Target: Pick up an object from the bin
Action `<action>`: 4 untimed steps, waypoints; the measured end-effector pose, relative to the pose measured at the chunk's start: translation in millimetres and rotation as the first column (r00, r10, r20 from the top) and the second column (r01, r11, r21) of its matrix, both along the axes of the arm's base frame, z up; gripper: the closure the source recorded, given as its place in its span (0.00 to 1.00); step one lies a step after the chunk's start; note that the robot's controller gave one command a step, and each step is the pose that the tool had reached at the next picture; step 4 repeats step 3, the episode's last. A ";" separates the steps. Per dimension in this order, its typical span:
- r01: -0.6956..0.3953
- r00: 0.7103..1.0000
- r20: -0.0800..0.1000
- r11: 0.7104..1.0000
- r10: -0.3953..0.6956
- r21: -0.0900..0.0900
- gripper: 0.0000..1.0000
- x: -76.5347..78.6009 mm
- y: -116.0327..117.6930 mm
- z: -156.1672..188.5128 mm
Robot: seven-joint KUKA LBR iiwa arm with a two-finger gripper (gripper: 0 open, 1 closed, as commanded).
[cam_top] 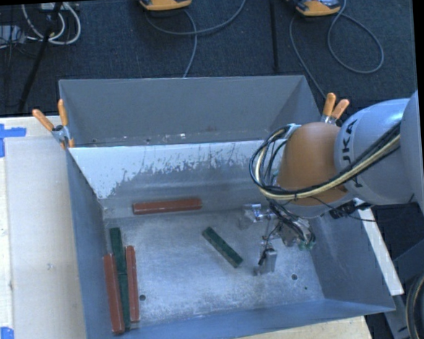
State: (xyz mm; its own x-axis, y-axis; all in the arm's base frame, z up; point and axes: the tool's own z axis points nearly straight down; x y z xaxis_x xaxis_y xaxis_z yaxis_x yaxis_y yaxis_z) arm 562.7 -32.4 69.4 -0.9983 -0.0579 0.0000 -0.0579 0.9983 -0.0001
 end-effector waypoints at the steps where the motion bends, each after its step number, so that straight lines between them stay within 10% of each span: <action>1: 0.049 0.999 -0.004 0.999 -0.049 0.005 0.00 -10.9 82.1 -0.2; 2: 0.052 0.999 -0.001 0.999 -0.052 0.000 1.00 -9.8 76.7 0.6; 3: 0.068 0.998 0.007 0.998 -0.068 0.001 1.00 -33.2 61.8 137.9; 4: 0.068 0.998 0.007 0.998 -0.068 0.001 1.00 -33.2 61.8 137.9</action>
Offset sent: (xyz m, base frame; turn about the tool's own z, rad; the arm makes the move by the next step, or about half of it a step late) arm -0.0100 0.0757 0.0006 0.0559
